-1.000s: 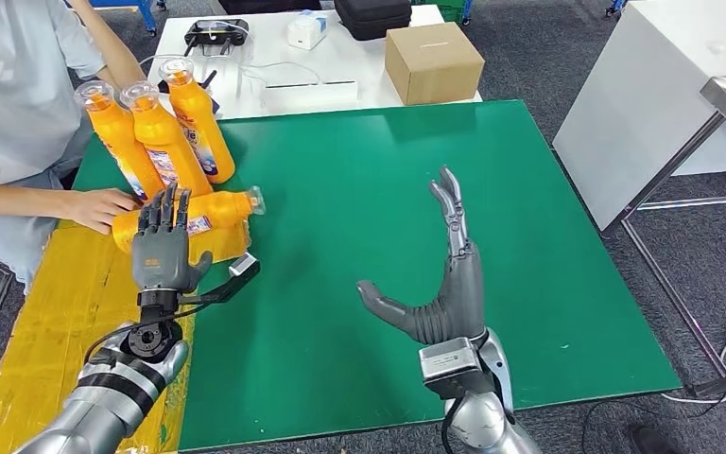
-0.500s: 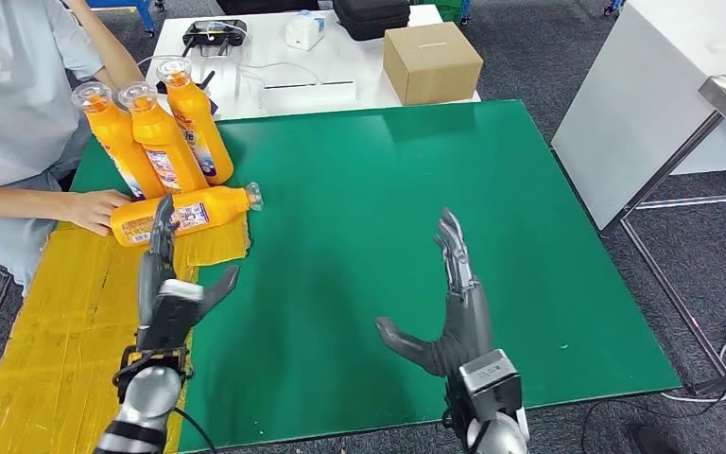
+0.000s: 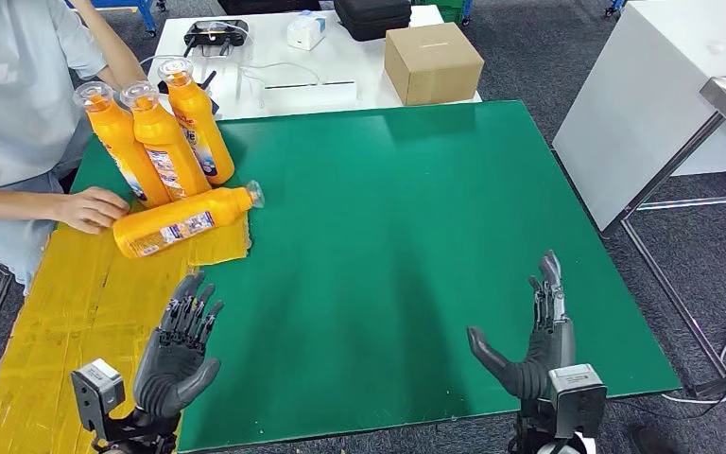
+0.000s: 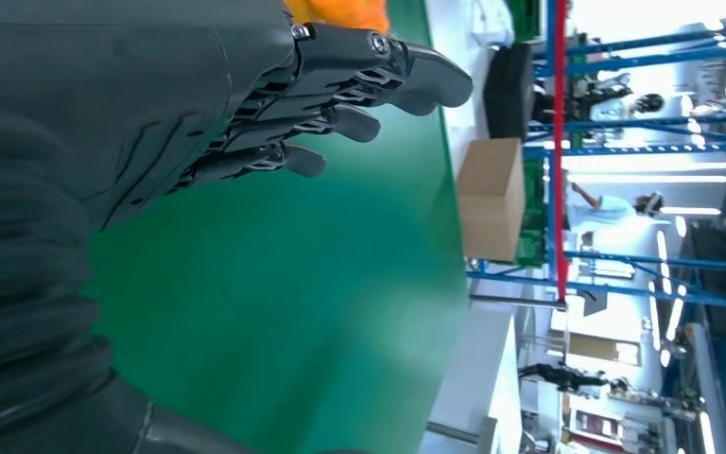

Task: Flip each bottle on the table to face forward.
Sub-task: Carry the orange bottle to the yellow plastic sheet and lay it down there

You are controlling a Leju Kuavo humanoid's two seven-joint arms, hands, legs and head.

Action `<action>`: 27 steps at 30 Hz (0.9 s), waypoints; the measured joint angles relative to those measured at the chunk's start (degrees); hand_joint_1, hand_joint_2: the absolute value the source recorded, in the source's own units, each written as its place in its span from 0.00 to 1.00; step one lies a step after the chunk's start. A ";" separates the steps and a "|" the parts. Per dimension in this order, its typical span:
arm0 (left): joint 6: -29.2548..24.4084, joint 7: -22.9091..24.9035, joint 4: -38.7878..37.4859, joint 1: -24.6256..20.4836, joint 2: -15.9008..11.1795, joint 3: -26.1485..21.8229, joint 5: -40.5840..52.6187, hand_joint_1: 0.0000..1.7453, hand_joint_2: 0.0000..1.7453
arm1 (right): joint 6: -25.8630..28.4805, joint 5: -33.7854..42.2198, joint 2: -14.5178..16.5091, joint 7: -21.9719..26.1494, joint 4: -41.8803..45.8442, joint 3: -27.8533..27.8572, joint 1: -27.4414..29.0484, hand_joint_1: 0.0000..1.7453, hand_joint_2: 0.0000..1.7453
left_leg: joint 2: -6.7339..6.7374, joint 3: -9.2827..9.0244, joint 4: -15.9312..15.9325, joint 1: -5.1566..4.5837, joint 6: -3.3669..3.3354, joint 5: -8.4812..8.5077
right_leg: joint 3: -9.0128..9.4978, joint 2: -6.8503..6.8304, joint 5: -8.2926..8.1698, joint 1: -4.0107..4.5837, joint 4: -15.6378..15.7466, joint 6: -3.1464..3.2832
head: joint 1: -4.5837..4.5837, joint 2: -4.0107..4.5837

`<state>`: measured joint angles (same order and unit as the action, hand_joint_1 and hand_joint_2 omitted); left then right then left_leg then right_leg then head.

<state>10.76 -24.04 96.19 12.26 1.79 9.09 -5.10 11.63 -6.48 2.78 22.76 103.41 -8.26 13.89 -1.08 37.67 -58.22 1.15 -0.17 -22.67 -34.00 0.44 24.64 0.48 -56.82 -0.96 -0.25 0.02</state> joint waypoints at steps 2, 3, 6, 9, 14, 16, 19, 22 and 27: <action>0.08 0.02 0.01 0.34 0.00 -0.19 -0.17 0.00 1.00 | 0.00 -0.02 0.27 0.04 0.17 0.61 0.28 0.00 1.00 | 0.00 -0.01 0.00 0.00 0.00 0.00 | 0.01 0.00 0.00 0.00 0.00 0.00 | 0.01 0.00; 0.10 0.03 0.01 0.45 0.00 -0.26 -0.24 0.00 1.00 | 0.00 -0.02 0.39 0.05 0.23 0.82 0.37 0.00 1.00 | 0.00 -0.01 0.00 0.00 0.00 0.00 | 0.01 0.00 0.00 0.00 0.00 0.00 | 0.01 0.00; 0.27 0.16 0.00 0.63 0.05 -0.33 -0.38 0.00 1.00 | 0.00 -0.34 0.64 0.05 0.30 1.15 0.50 0.00 1.00 | 0.00 -0.02 0.00 0.00 0.00 0.00 | 0.03 0.00 0.00 0.00 0.00 0.00 | 0.01 0.00; 0.27 0.36 0.00 0.81 0.22 -0.43 -0.02 0.00 1.00 | 0.07 -1.05 0.80 0.06 0.36 1.23 0.77 0.00 1.00 | 0.00 -0.02 0.00 0.00 0.00 0.00 | 0.03 0.00 0.00 0.00 0.00 0.00 | 0.00 0.00; -0.92 0.01 0.00 1.15 0.43 -0.09 2.82 0.00 1.00 | 1.25 -3.21 0.99 0.34 0.72 1.24 1.25 0.00 1.00 | 0.00 -0.02 0.00 0.00 0.00 0.00 | 0.02 0.00 0.00 0.00 0.00 0.00 | 0.01 0.00; -1.20 -0.21 0.00 1.22 0.49 0.08 3.37 0.00 1.00 | 1.62 -3.73 1.07 0.42 0.77 1.24 1.34 0.00 1.00 | 0.00 -0.02 0.00 0.00 0.00 0.00 | 0.02 0.00 0.00 0.00 0.00 0.00 | 0.01 0.00; -2.44 -0.87 0.00 1.29 0.66 0.31 4.89 0.00 1.00 | 2.19 -4.74 1.14 0.54 0.76 1.18 1.39 0.00 1.00 | 0.00 -0.03 0.00 0.00 0.00 0.00 | 0.03 0.00 0.00 0.00 0.00 0.00 | 0.02 0.00; -4.13 -1.23 0.00 1.27 0.86 1.00 6.22 0.00 1.00 | 2.81 -6.01 1.14 0.64 0.76 0.79 1.38 0.00 1.00 | 0.00 -0.03 0.00 0.00 0.00 0.00 | 0.04 0.00 0.00 0.00 0.00 0.00 | 0.01 0.00; -5.96 -1.40 -0.04 1.25 0.92 1.75 7.05 0.00 1.00 | 3.45 -6.53 1.11 0.57 0.76 0.34 1.38 0.00 1.00 | 0.00 -0.04 0.00 0.00 0.00 0.00 | 0.04 0.00 0.00 0.00 0.00 0.00 | 0.01 0.00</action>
<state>4.81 -25.44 96.15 13.51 2.71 10.85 1.95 15.08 -13.00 3.89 23.33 104.17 -7.92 15.27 -1.08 37.63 -58.22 1.15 -0.17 -22.67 -33.96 0.44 24.63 0.48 -56.82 -0.96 -0.24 0.02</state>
